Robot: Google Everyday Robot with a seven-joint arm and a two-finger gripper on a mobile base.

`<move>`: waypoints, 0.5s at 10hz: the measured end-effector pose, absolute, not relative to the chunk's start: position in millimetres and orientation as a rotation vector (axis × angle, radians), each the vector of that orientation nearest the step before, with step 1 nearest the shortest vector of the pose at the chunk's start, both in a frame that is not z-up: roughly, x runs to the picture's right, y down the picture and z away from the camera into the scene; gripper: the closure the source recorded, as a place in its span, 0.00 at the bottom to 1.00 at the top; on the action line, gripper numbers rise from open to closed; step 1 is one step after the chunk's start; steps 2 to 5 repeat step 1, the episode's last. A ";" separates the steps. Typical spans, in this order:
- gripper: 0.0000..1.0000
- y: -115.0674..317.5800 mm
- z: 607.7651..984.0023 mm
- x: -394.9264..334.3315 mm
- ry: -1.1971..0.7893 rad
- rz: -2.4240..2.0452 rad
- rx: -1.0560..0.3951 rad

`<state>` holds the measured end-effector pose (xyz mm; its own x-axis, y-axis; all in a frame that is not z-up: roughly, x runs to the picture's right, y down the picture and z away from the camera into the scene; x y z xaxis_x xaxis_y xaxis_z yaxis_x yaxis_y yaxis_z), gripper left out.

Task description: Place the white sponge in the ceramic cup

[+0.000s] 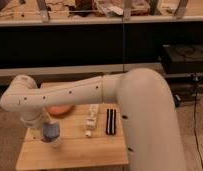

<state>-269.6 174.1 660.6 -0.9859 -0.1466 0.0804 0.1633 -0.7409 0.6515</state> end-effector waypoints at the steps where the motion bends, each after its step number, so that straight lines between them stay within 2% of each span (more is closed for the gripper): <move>1: 0.20 174.2 661.3 -267.0 -1.048 -2.775 -0.034; 5: 0.20 174.2 661.3 -267.0 -1.048 -2.775 -0.034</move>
